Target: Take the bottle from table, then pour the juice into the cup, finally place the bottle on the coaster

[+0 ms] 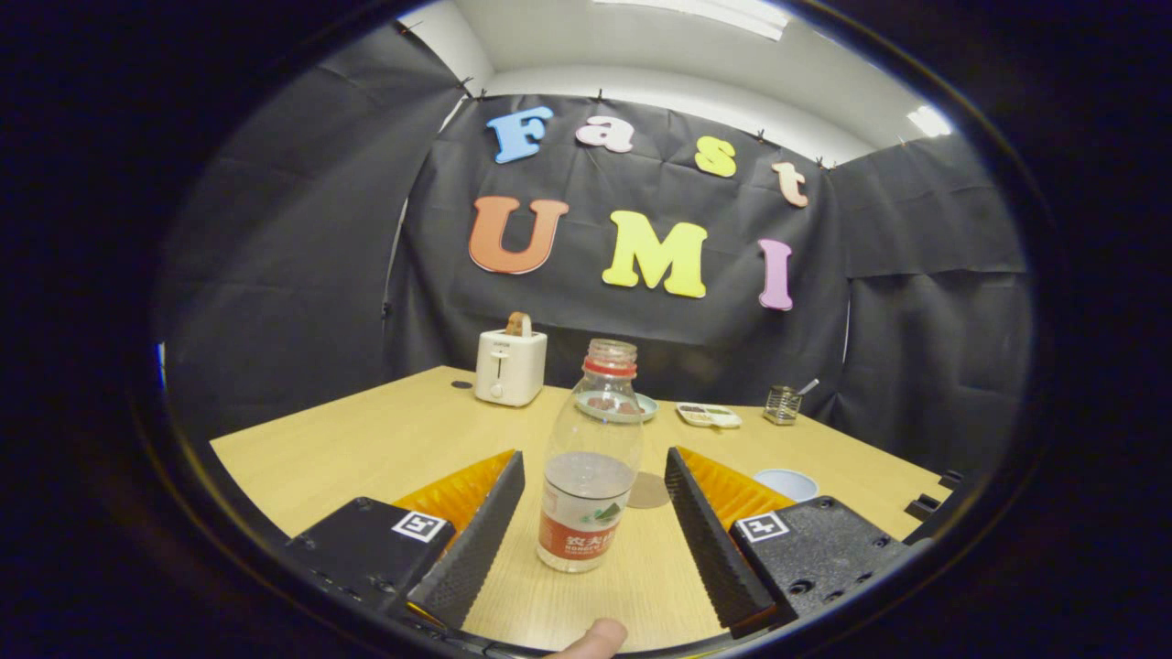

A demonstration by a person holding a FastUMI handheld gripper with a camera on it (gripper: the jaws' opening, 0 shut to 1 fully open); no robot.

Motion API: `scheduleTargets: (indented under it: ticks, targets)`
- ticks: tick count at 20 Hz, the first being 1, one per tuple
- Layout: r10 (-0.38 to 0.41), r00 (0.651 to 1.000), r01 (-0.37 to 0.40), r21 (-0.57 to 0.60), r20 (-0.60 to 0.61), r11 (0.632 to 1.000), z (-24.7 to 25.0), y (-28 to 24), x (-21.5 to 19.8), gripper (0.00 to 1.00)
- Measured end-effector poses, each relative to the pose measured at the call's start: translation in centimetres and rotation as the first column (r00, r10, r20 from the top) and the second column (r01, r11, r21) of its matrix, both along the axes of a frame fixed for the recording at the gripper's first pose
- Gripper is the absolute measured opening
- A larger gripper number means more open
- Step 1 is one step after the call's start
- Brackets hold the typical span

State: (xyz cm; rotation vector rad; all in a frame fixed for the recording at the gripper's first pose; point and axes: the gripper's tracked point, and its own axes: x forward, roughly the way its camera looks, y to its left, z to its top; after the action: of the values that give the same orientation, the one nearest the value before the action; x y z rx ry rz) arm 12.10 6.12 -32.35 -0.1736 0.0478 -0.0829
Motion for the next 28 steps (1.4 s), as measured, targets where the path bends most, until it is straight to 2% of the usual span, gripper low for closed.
scheduleTargets:
  ticks: [7, 10, 11, 13, 15, 20, 28]
  targets:
    - [0.004, 1.0, -0.004, 0.054, 0.0, 0.999, -2.6, -0.6, 2.7, 1.0]
    - [0.032, 0.999, -0.033, 0.082, 0.012, 0.996, -2.2, 0.0, 4.1, 1.0]
    - [0.016, 1.0, -0.018, 0.096, 0.023, 0.995, -1.8, -0.2, 4.6, 1.0]
    - [0.058, 0.998, -0.059, 0.117, 0.007, 0.991, -1.8, 0.4, 5.4, 0.78]
    - [0.046, 0.999, -0.044, 0.175, -0.01, 0.984, -1.6, -0.6, 5.0, 0.77]
    - [0.064, 0.998, -0.056, 0.351, -0.009, 0.935, 0.2, -0.8, 3.7, 0.75]
    - [0.15, 0.989, -0.131, 0.577, 0.015, 0.806, 3.9, 0.4, 2.9, 0.75]
